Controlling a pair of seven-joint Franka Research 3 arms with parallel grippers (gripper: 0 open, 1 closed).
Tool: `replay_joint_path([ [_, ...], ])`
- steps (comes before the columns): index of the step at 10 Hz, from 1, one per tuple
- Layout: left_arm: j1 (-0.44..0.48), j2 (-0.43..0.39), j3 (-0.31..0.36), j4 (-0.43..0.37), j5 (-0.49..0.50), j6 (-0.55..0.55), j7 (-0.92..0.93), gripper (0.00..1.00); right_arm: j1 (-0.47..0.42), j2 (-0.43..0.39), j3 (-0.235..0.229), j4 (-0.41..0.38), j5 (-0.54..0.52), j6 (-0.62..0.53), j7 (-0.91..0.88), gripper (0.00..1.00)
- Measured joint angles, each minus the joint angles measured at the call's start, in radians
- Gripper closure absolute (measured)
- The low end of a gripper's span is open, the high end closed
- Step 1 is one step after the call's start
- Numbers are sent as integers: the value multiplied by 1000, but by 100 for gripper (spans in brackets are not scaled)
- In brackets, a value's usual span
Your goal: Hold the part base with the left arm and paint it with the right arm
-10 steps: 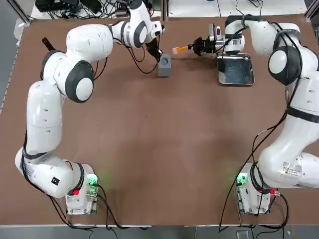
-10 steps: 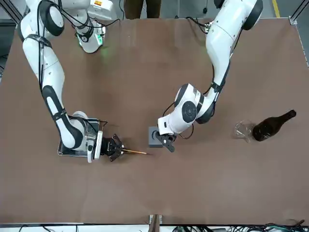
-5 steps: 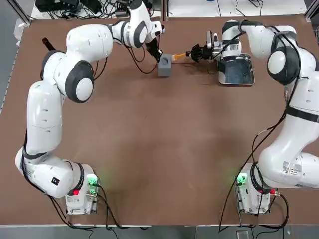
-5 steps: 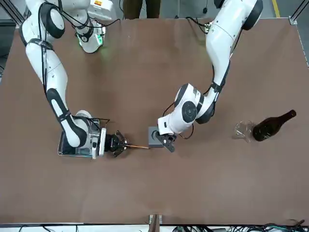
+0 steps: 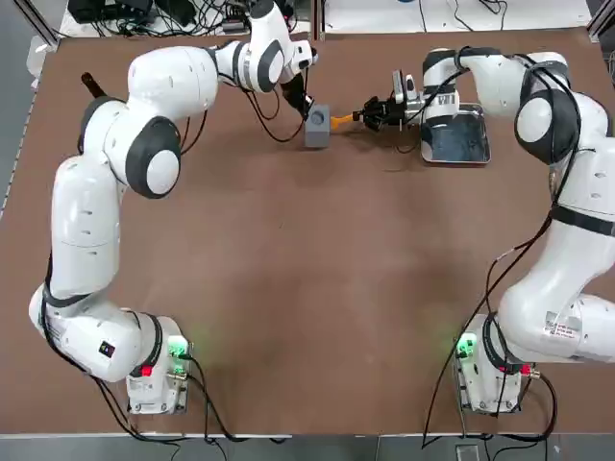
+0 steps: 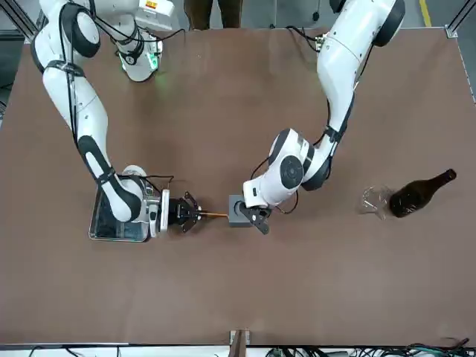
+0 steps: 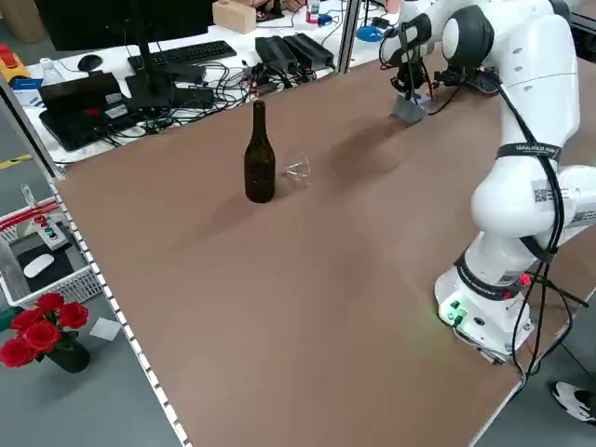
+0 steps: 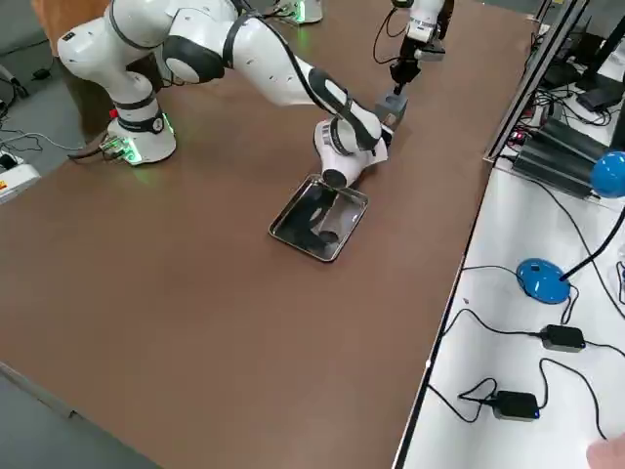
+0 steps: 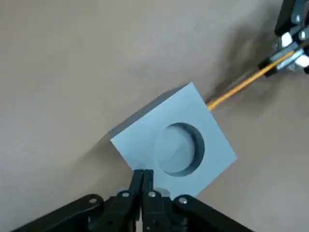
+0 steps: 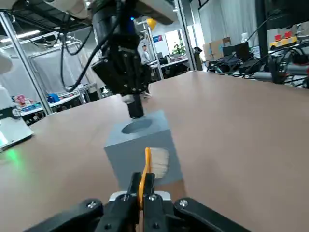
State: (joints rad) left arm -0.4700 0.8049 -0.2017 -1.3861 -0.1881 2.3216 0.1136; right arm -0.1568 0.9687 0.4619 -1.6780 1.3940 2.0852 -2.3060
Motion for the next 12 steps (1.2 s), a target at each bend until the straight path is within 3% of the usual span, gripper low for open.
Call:
replay_joint_path([
  [7,0,0,1,0,0,1,0,95,-25,-24,-19,-80,1,-118,-45,96],
  [12,-1,0,1,0,0,1,0,95,-26,-30,-44,-86,1,-128,-74,96],
])
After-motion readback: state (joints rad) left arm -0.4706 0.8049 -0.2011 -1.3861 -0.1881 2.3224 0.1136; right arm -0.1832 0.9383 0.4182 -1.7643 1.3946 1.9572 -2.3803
